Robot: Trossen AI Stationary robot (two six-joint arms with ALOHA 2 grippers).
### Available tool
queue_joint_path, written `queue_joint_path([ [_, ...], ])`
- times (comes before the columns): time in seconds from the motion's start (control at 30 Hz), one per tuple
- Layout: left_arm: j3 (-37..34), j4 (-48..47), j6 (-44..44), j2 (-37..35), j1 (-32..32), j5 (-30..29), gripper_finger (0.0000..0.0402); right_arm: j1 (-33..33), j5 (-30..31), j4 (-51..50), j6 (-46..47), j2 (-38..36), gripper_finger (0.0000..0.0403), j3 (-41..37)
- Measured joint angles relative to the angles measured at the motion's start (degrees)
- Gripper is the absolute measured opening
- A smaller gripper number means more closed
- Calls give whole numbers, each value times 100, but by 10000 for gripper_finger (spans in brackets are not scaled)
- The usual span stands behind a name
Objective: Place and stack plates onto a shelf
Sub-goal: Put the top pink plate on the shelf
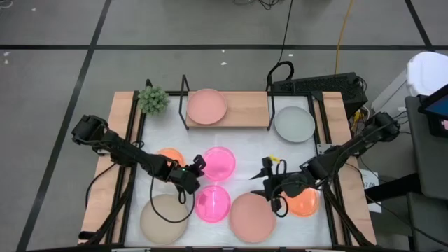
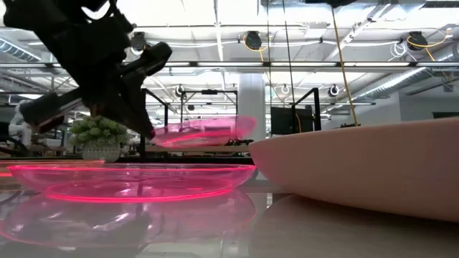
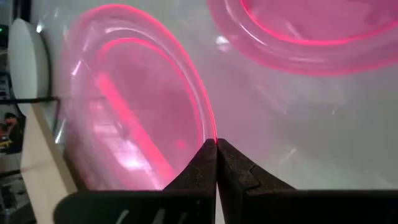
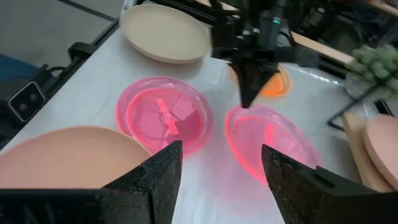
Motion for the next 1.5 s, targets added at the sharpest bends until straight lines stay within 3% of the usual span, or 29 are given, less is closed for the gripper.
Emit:
queue_joint_path([
  [0.27,451,-332,281,1,-35,22,1,-182,-174,632,-889,494,201,3],
  [0.6,1061,-998,538,1,-28,270,1,-522,-475,390,-1615,728,190,17],
  [0.83,1155,-1072,697,1,-1,481,1,-732,-471,118,-2244,1110,161,15],
  [1.5,1155,-1065,807,1,89,767,1,-1132,-930,198,-3382,1298,57,17],
])
